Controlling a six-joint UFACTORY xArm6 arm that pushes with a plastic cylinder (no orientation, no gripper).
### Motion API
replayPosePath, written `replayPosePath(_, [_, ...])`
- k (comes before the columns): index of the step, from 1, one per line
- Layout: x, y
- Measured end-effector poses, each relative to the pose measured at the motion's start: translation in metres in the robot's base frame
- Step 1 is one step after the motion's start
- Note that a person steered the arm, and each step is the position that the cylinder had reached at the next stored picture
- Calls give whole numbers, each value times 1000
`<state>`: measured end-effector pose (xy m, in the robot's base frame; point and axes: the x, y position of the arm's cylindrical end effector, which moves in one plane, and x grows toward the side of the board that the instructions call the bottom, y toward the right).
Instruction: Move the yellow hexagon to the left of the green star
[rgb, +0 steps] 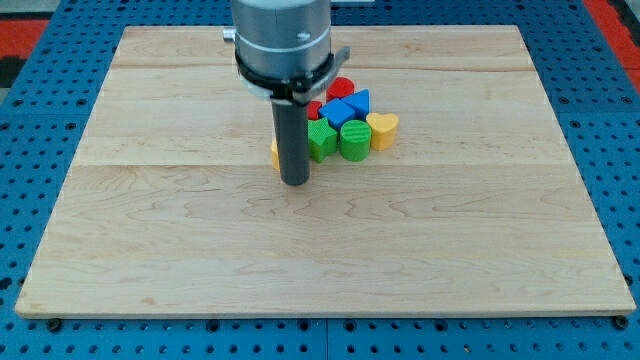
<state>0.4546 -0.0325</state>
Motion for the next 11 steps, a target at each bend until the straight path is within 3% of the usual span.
replayPosePath(2, [-12,-1])
replayPosePath(3, [41,0])
replayPosePath(4, [46,-40])
replayPosePath(5, [13,-71])
replayPosePath(7, [-47,-60])
replayPosePath(8, [-37,-37])
replayPosePath(9, [10,-35])
replayPosePath(11, [13,-34])
